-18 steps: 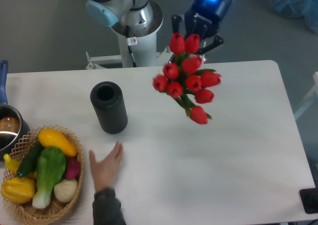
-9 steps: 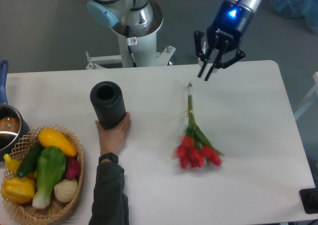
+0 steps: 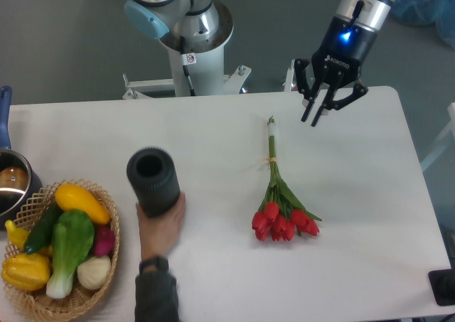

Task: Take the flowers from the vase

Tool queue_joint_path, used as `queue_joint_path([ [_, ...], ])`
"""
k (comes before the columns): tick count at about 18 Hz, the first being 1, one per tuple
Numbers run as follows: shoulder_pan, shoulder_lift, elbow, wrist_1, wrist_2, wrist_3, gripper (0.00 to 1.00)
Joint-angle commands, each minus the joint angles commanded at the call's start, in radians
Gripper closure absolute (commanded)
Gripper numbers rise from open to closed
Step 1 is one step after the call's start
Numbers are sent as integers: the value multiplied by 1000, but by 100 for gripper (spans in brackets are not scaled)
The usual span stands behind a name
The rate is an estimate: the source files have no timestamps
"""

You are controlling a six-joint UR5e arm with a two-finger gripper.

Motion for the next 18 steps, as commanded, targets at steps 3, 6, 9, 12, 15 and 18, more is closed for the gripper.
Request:
queue_joint_path([
  [3, -2, -6, 0, 2, 23, -1, 37],
  [6, -3, -8, 0, 0, 57, -11, 16],
  [9, -6, -3, -2, 3, 113, -5, 0],
  [12, -26, -5, 3, 6, 193, 3, 0],
  [15, -64, 0, -11, 23, 222, 69, 0],
  [18, -66, -6, -12, 20, 287, 135, 0],
])
